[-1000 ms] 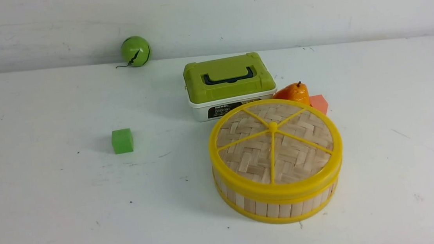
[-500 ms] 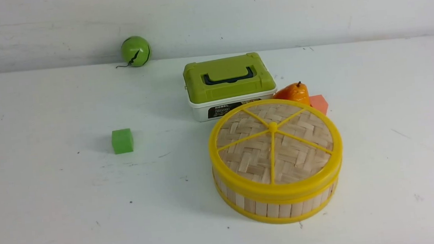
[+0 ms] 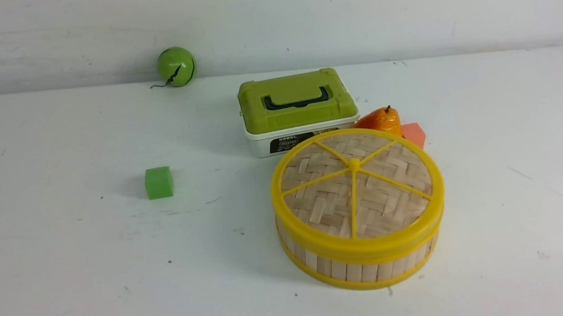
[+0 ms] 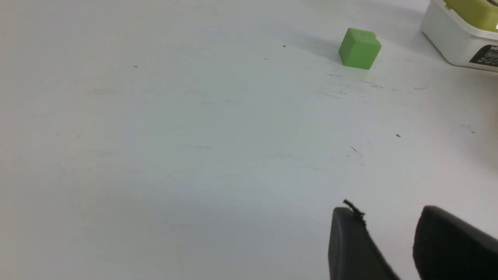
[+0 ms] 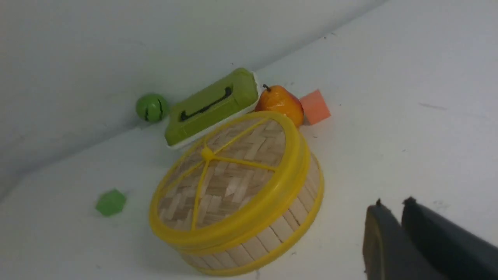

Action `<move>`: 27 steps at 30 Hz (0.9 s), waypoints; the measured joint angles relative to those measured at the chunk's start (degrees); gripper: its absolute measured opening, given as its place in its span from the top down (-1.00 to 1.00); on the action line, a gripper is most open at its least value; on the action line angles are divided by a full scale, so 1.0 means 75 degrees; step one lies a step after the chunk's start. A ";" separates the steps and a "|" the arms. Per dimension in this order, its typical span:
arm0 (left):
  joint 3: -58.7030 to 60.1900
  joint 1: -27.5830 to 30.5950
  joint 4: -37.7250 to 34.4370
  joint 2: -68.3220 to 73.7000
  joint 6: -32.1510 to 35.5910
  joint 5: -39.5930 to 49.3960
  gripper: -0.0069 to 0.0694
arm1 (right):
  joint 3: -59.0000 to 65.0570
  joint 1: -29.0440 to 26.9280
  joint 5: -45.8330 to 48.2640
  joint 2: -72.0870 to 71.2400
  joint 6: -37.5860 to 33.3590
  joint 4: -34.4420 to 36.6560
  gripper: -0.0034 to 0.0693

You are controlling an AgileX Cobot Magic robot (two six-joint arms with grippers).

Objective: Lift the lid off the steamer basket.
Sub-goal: Use the right arm to lift the lid of the steamer

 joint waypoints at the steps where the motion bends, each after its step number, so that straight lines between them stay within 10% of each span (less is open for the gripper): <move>1: 0.0000 0.0000 0.0000 0.0000 0.0000 0.0000 0.19 | -0.0127 0.0000 0.0197 0.0101 -0.0224 -0.0041 0.84; 10: 0.0000 0.0000 0.0000 0.0000 0.0000 0.0000 0.19 | -0.4648 0.0207 0.4283 0.4696 -0.4405 0.0007 0.96; 27: 0.0000 0.0000 0.0000 0.0000 0.0000 0.0000 0.19 | -0.7971 0.3100 0.4559 0.9911 -0.3852 -0.0599 0.85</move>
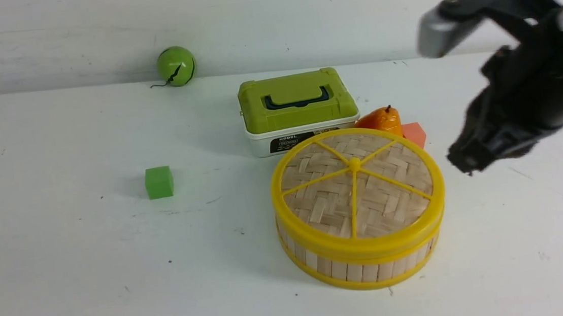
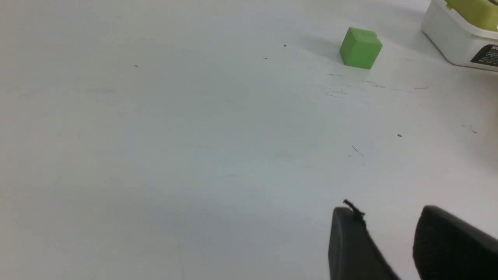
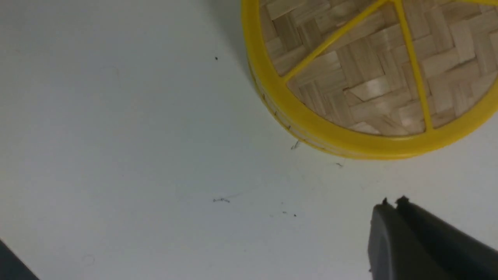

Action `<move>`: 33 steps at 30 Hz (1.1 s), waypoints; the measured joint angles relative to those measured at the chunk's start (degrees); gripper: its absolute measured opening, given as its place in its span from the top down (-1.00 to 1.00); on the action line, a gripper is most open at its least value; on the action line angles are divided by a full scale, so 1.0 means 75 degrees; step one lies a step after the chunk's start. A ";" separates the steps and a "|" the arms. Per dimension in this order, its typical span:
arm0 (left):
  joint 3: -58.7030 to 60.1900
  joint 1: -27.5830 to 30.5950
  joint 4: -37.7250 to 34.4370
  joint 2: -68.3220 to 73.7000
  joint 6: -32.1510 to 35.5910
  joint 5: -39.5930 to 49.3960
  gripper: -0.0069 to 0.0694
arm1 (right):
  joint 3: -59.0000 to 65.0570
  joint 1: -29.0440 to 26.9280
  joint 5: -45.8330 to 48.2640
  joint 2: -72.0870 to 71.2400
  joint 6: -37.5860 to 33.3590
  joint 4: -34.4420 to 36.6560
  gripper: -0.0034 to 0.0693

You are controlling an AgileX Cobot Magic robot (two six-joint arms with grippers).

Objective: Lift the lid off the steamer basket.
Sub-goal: Use the right arm to lift the lid of the steamer

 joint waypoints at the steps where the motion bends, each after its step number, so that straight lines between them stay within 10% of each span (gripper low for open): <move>1: 0.0000 0.0000 0.0000 0.0000 0.0000 0.0000 0.19 | -0.0131 0.0086 -0.0008 0.0182 0.0078 -0.0055 0.84; 15: 0.0000 0.0000 0.0000 0.0000 0.0000 0.0000 0.19 | -0.2725 0.0423 -0.0629 0.3588 0.1467 -0.0542 -0.08; 33: 0.0000 0.0000 0.0000 0.0000 0.0000 0.0000 0.19 | -0.2845 0.0422 -0.1194 0.4414 0.2857 -0.1657 0.12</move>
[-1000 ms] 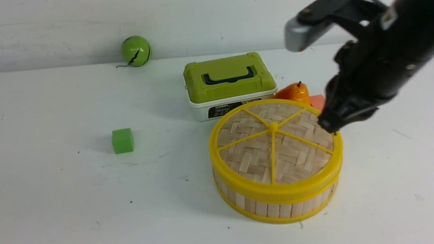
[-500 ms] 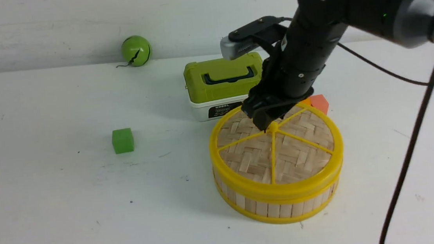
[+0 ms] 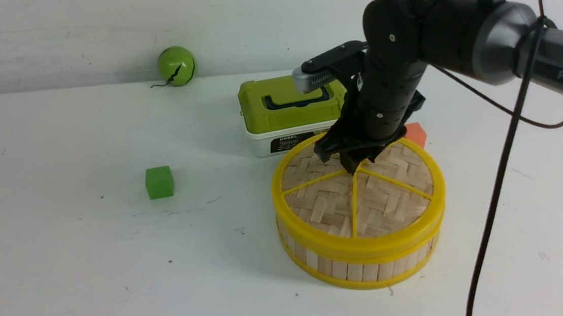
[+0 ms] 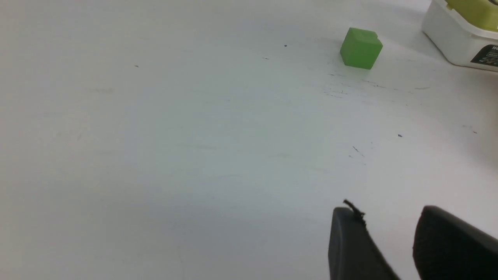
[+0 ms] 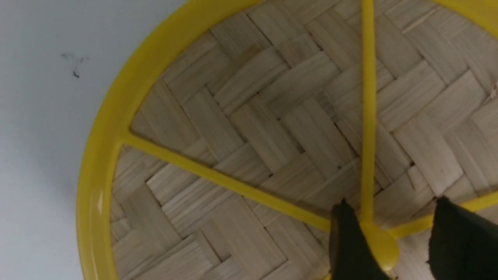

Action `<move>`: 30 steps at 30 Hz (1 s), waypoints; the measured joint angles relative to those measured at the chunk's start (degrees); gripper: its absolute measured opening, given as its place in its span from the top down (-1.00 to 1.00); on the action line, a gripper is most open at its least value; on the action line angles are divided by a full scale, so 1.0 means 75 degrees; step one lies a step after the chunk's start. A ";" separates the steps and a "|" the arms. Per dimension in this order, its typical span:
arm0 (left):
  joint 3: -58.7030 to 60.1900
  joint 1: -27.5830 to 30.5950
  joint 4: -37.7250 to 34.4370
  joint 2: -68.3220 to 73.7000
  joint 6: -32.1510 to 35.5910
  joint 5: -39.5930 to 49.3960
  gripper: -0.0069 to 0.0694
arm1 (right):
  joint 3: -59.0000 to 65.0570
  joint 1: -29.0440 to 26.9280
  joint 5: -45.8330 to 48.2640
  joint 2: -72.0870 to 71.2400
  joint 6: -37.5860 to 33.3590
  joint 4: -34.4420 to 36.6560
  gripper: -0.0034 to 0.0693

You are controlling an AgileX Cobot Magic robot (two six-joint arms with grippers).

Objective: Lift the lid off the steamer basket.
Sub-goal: Use the right arm to lift the lid of the steamer, then use the right arm to place the steamer lid on the table

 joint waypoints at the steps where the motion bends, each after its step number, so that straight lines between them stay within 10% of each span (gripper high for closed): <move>1: 0.0000 0.0000 0.0000 0.0000 0.0000 0.0000 0.19 | 0.0000 0.0000 0.0000 0.0000 0.0000 0.0000 0.13; 8: 0.0000 0.0000 0.0000 0.0000 0.0000 0.0000 0.19 | -0.0008 0.0000 0.0076 -0.0025 -0.0028 0.0151 0.63; 17: 0.0000 0.0000 0.0000 0.0000 0.0000 0.0000 0.19 | -0.0001 -0.0113 0.1117 -0.1567 -0.0421 -0.0285 0.62; 30: 0.0000 0.0000 0.0000 0.0000 0.0000 0.0000 0.19 | 0.2286 -0.3068 0.0363 -0.3028 -0.0539 -0.0185 0.62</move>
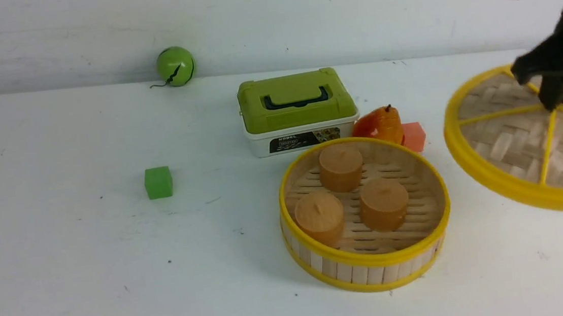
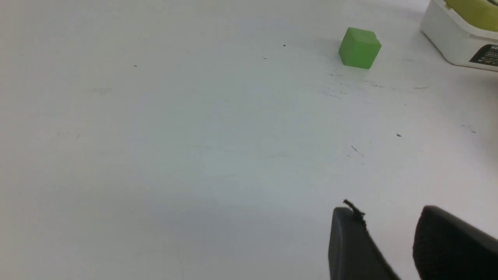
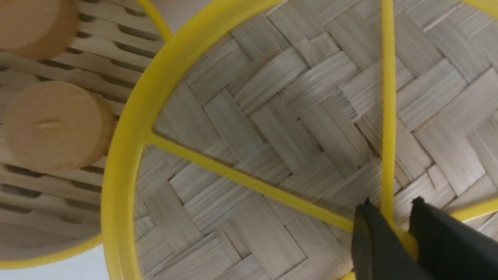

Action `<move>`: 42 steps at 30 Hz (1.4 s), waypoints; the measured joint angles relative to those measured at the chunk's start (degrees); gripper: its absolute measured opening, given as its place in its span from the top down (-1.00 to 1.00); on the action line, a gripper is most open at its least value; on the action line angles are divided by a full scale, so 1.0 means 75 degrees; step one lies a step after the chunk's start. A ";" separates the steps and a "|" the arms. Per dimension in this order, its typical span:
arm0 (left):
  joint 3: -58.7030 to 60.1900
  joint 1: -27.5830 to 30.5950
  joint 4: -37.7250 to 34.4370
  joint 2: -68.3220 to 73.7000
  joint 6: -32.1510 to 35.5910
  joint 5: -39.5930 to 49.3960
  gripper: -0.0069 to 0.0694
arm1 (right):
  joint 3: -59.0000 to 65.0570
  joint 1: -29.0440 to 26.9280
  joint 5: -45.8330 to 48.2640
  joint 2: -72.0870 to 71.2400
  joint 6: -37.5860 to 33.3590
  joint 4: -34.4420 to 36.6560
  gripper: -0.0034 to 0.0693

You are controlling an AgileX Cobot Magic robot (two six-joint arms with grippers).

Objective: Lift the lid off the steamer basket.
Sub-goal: Use the right arm to place the steamer lid on the table

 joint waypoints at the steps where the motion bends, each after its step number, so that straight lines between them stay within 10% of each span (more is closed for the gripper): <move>1: 0.0000 0.0000 0.0000 0.0000 0.0000 0.0000 0.19 | 0.0076 -0.0044 -0.0061 0.0007 0.0000 -0.0001 0.62; 15: 0.0000 0.0000 0.0000 0.0000 0.0000 0.0000 0.19 | 0.2272 -0.0373 -0.3137 0.1034 0.0528 0.0051 0.61; 42: 0.0000 0.0000 0.0000 0.0000 0.0000 0.0000 0.19 | 0.1936 -0.0373 -0.2643 0.1250 0.0584 -0.0270 0.61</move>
